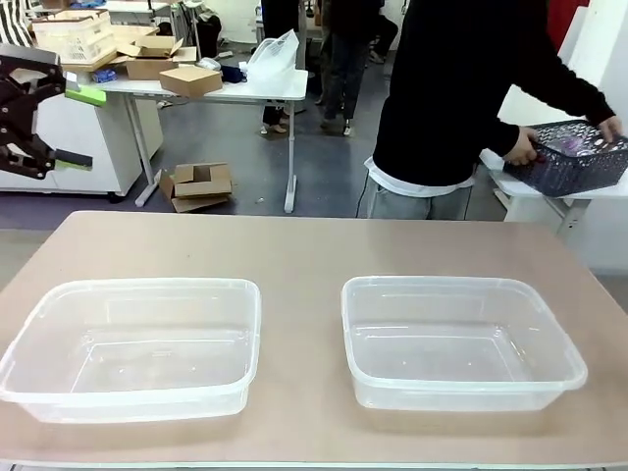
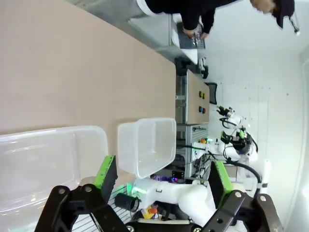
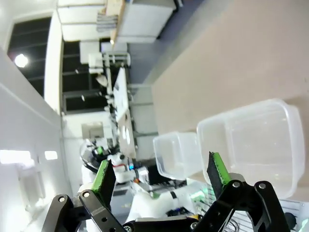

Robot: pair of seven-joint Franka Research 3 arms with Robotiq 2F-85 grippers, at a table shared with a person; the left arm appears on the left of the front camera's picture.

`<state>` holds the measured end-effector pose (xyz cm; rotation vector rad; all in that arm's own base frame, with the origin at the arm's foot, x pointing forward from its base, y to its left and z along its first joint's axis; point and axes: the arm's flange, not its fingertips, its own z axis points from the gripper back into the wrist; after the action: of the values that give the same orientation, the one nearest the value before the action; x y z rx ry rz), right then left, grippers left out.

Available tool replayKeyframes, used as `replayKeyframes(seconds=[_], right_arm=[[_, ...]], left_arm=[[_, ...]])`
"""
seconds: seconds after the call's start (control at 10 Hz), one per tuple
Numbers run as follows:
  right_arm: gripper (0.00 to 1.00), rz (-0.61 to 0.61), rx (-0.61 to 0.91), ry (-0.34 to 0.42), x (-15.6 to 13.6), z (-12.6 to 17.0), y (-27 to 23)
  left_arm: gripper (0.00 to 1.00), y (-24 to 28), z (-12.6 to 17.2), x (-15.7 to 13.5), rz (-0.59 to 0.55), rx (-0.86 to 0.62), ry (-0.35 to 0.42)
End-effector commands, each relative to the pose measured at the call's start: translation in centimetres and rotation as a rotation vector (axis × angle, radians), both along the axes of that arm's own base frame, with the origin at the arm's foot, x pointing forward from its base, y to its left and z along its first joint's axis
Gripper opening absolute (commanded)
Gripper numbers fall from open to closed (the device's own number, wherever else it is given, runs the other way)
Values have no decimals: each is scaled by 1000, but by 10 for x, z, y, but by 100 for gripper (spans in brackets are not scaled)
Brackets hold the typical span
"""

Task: Sort the waste into each basket.
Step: Pick up the Organizing box on the left side of the table and lift it.

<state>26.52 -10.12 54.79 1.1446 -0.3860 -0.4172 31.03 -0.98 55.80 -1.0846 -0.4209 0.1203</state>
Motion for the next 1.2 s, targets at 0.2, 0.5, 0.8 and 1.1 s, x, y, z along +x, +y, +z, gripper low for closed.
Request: replayKeyframes(seconds=[0.2, 0.5, 0.8, 1.1], right_arm=[[100, 94, -74, -4, -2, -7, 7], [100, 94, -74, -4, -2, -7, 7], [100, 94, -74, -4, -2, -7, 7], [100, 94, -74, -4, -2, -7, 7]], left_arm=[[100, -9, 10, -6, -56, -5, -61], [100, -9, 10, -6, -56, -5, -61], [100, -9, 10, -6, -56, -5, -61], [100, -9, 10, -6, -56, -5, -61]])
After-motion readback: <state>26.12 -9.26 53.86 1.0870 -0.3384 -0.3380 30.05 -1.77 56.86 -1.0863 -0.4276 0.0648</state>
